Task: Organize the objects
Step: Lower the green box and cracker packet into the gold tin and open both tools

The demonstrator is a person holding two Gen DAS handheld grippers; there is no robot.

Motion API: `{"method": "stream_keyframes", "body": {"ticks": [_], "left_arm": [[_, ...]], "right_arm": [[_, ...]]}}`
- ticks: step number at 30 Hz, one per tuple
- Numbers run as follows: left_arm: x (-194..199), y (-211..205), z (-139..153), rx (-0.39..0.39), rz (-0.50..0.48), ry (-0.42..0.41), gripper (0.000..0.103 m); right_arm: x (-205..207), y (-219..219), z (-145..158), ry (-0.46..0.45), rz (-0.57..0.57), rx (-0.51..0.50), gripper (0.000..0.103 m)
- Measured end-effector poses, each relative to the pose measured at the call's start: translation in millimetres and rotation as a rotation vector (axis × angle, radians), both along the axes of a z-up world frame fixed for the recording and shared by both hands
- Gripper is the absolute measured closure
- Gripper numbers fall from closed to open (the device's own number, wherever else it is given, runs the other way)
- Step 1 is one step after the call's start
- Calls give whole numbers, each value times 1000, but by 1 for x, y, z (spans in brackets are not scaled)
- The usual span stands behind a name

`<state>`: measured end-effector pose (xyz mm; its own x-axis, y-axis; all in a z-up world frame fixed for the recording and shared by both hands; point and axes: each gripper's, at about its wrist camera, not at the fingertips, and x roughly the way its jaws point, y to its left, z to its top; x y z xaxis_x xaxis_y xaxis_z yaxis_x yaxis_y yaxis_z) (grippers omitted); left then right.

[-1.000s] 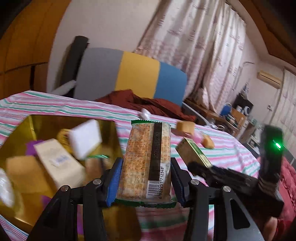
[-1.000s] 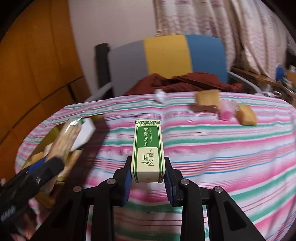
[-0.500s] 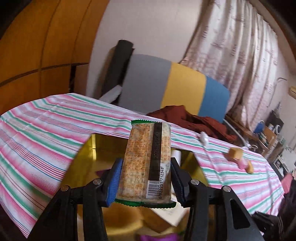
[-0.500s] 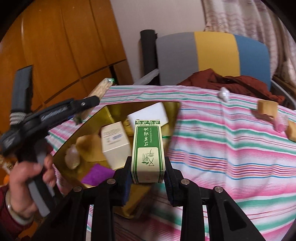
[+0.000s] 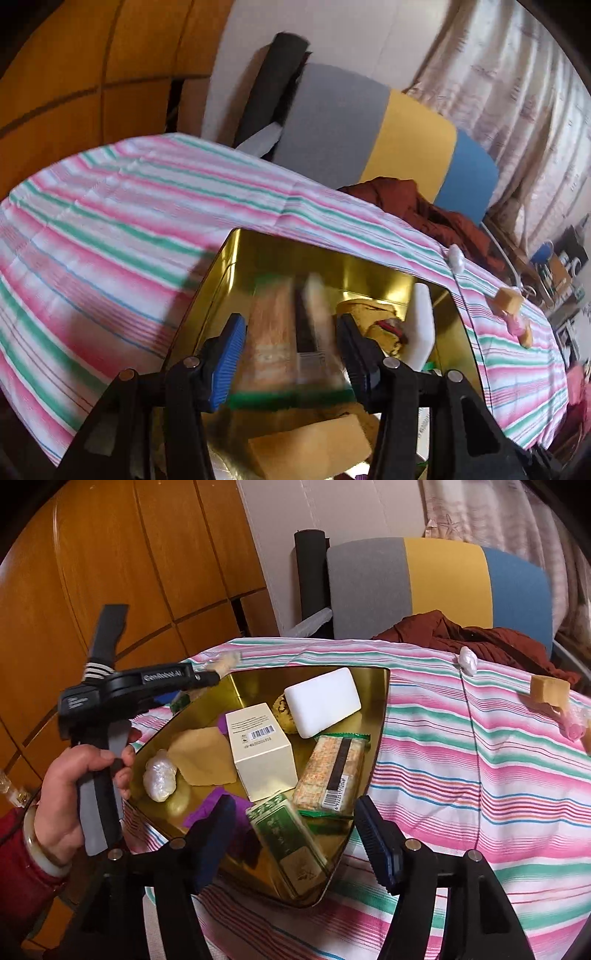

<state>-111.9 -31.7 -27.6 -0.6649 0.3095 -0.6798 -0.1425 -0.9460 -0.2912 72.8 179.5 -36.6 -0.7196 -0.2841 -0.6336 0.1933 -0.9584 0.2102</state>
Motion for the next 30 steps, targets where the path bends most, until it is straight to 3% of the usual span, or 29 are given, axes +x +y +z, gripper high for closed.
{"method": "stream_keyframes", "body": {"ticks": [5,10,30], "left_arm": [[12,-8,2,56,57,7,46],[32,-4,8,48,78,46,46],[99,83,27,-20,-146,151,45]], "right_arm": [[3,5,0,2,-11,-8,36],[3,11,-3,-5,-24,-29,36],[7,51,-3,-7,-129,-103,36]]}}
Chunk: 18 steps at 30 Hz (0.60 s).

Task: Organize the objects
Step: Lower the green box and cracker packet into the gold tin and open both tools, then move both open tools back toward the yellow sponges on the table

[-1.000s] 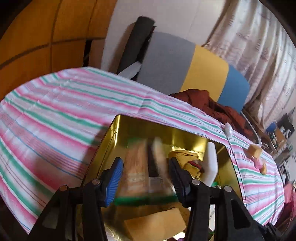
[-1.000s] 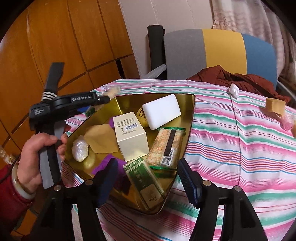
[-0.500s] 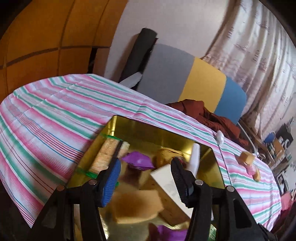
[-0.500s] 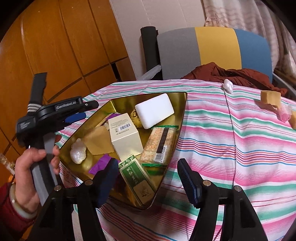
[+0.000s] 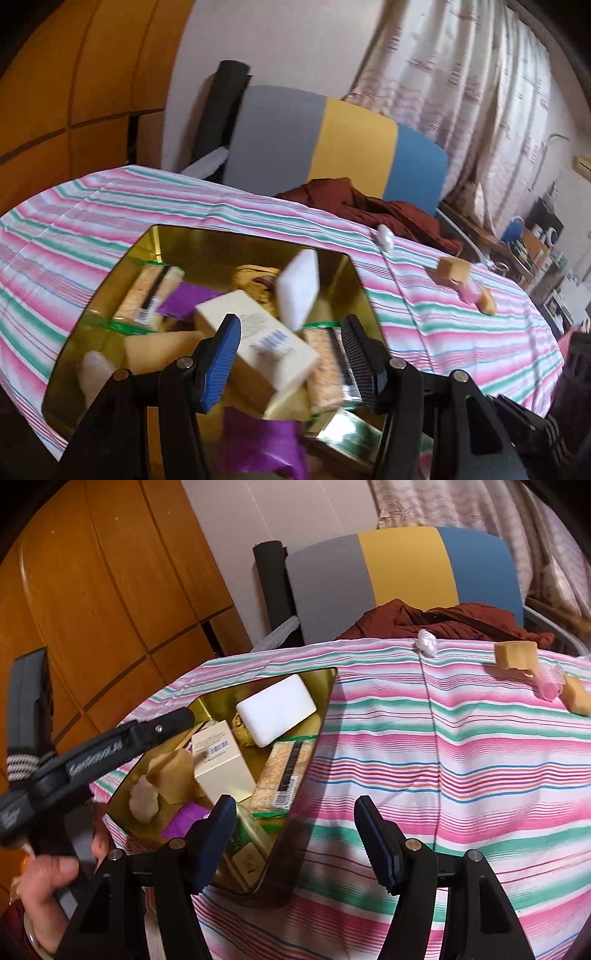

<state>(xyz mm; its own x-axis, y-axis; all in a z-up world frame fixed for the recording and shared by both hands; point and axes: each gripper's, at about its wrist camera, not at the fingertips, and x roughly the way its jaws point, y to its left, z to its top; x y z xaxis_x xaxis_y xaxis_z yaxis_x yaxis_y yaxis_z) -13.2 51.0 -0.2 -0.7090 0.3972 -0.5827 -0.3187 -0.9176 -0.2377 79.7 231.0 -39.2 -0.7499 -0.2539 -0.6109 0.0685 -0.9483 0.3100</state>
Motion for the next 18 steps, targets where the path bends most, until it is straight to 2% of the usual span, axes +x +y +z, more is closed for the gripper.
{"method": "stream_keyframes", "body": {"ticks": [7,18], "left_arm": [[15,29,7,-14,-74,11,44],[33,91,12,-61,-215,15,42]], "right_arm": [[-2,24,2,16,-57,7,34],[-2,97,2,8,-199,9,32]]}}
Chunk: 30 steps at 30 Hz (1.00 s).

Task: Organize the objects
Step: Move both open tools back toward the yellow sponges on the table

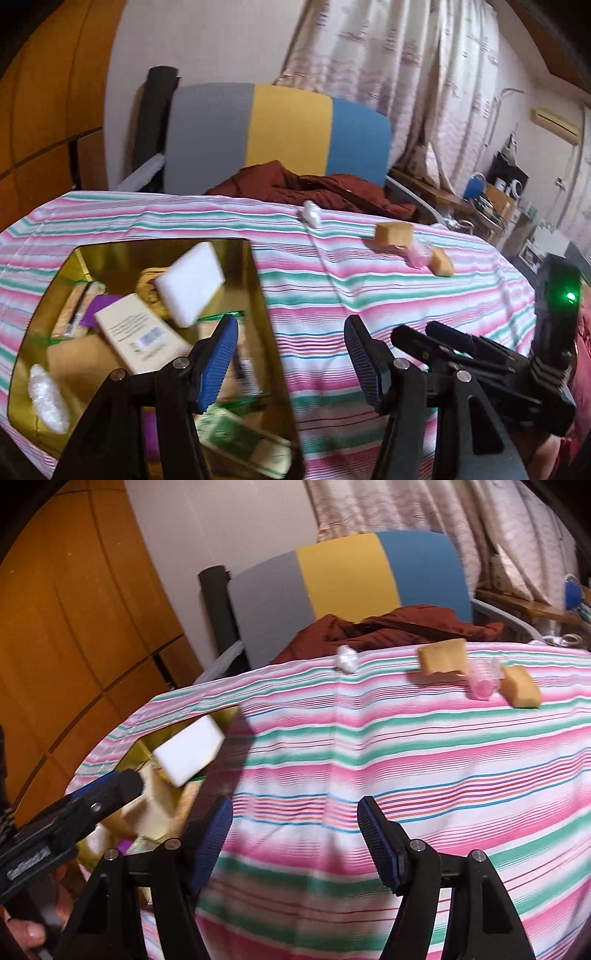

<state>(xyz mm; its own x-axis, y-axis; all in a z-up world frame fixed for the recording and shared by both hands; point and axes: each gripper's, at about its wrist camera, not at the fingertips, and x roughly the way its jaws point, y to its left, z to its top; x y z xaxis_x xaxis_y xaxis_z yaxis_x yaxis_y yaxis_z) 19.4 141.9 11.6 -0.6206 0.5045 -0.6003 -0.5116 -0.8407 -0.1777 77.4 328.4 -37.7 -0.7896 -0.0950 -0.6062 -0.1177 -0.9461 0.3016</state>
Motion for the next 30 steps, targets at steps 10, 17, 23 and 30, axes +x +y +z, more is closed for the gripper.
{"method": "stream_keyframes", "body": {"ticks": [10,17,23,30], "left_arm": [[23,64,-10,-60,-167,-19,42],[29,102,-28,-89,-252,-81,42],[23,115,-48,-93,-255,-181,42],[16,121,-57,-104,-235,-219,42]], "right_arm": [[0,93,-19,-64,-182,8,31],[-17,186,-27,-123,-340,49,31],[-55,262,-28,-173,-449,85,26],[-97,291,-38,-203,-396,152,25]]}}
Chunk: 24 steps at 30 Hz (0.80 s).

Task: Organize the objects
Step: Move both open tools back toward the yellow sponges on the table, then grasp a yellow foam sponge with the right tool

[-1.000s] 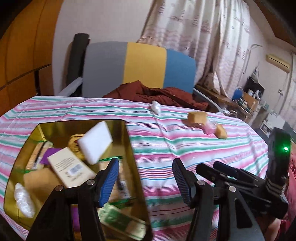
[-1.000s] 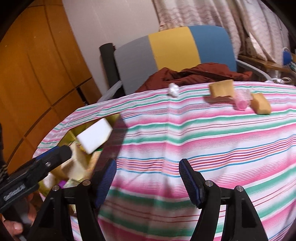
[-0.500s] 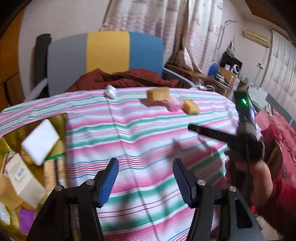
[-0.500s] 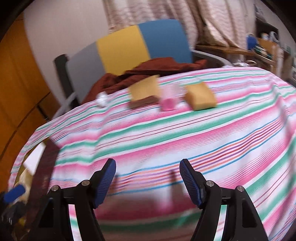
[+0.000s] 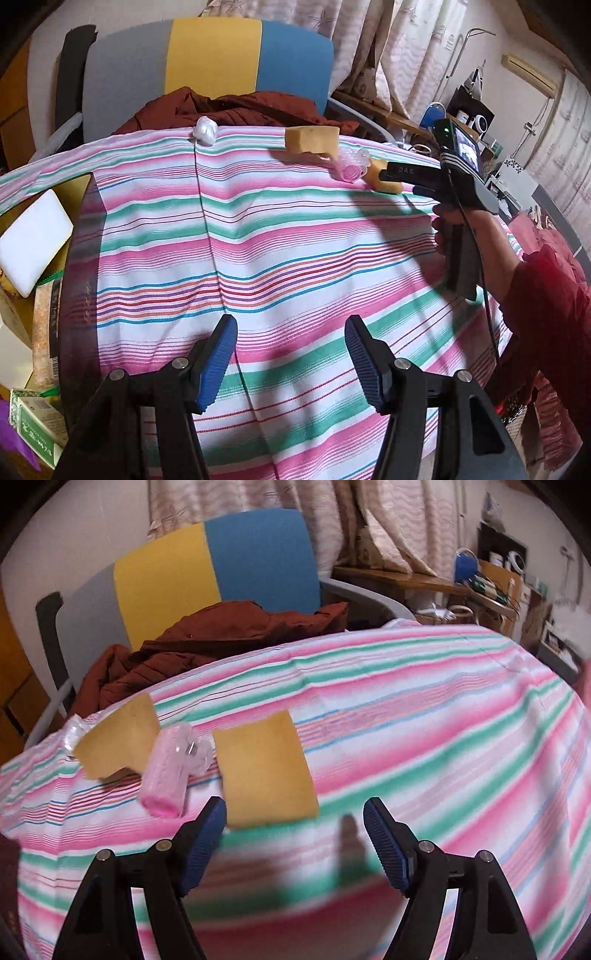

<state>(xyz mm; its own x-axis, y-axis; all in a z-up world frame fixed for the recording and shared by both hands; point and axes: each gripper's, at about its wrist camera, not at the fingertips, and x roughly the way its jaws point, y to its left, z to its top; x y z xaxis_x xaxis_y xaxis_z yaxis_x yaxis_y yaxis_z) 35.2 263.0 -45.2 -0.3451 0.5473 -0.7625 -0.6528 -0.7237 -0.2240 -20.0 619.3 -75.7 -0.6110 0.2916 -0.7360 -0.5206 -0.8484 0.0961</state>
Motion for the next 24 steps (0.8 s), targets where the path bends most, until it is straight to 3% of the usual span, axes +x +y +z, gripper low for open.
{"method": "stream_keyframes", "body": {"ticks": [4,7,14,19,24], "left_arm": [[-1,9,-1,-11,-10,-2,42],[0,18,2,-13,-25,2,42],[-9,44,8,9,-50,-5,42],[-33,83,5,15,-70,-42,42],[-59,125,7,3,-66,-13,42]], "right_arm": [[-17,1,-5,-12,31,-8,26],[-27,-1,-11,-30,58,-23,45],[2,-15,-5,12,100,-41,47],[39,-7,0,27,-24,42,47],[56,5,-7,44,-117,-7,46]]}}
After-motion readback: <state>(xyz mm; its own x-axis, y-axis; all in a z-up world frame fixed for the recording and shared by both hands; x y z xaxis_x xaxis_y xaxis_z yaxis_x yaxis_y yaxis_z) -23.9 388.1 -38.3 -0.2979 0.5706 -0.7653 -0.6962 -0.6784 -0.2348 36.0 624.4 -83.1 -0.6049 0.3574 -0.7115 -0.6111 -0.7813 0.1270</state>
